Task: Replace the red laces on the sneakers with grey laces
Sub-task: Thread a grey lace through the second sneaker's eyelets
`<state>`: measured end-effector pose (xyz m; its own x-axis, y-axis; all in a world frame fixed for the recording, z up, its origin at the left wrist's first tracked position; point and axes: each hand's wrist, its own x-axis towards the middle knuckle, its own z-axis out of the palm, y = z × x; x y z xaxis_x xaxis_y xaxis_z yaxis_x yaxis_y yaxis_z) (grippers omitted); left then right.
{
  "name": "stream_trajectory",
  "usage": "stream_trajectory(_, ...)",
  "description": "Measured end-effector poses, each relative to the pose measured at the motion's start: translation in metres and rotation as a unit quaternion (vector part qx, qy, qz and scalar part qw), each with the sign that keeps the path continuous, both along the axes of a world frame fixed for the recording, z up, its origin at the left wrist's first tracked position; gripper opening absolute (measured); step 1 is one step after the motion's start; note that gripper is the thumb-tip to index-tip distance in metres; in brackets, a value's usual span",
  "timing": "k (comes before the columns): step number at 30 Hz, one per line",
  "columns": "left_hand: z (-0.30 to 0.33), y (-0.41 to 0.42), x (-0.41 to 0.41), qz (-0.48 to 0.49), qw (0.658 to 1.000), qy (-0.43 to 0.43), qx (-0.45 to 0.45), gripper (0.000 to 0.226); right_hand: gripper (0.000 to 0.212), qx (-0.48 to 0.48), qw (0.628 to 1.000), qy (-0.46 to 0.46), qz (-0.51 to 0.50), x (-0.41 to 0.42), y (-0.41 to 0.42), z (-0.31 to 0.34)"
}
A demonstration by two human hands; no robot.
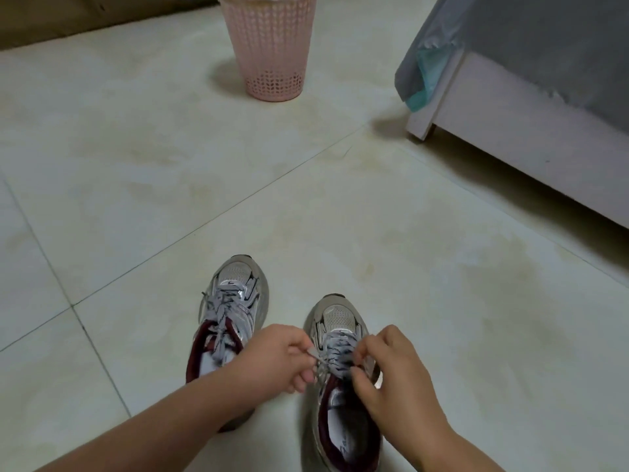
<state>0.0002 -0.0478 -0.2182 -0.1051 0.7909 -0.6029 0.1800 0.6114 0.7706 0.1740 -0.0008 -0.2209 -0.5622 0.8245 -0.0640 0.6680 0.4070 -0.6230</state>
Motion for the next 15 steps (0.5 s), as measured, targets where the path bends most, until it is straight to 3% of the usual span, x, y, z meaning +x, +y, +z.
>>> stream_trajectory(4,-0.007,-0.001,0.005,0.046,0.998,-0.035,-0.009,0.02,0.006,0.022,0.997,-0.008,0.077,0.0,-0.002,-0.003)
stream_trajectory(7,-0.015,-0.004,0.006,0.06,0.998,-0.002,0.003,0.023,0.023,0.002,0.99,-0.096,0.102,-0.001,-0.005,-0.008)
stream_trajectory(9,-0.019,-0.005,0.006,0.037,0.998,0.041,0.02,0.023,0.028,-0.042,0.994,-0.09,0.054,-0.005,-0.007,-0.011)
stream_trajectory(14,-0.021,-0.007,0.006,0.004,0.995,0.077,0.058,0.021,0.014,-0.152,0.986,-0.032,-0.059,-0.016,-0.012,-0.015)
stream_trajectory(15,-0.02,-0.007,0.006,0.005,0.994,0.084,0.066,0.022,0.021,-0.176,0.981,-0.017,-0.077,-0.017,-0.012,-0.015)
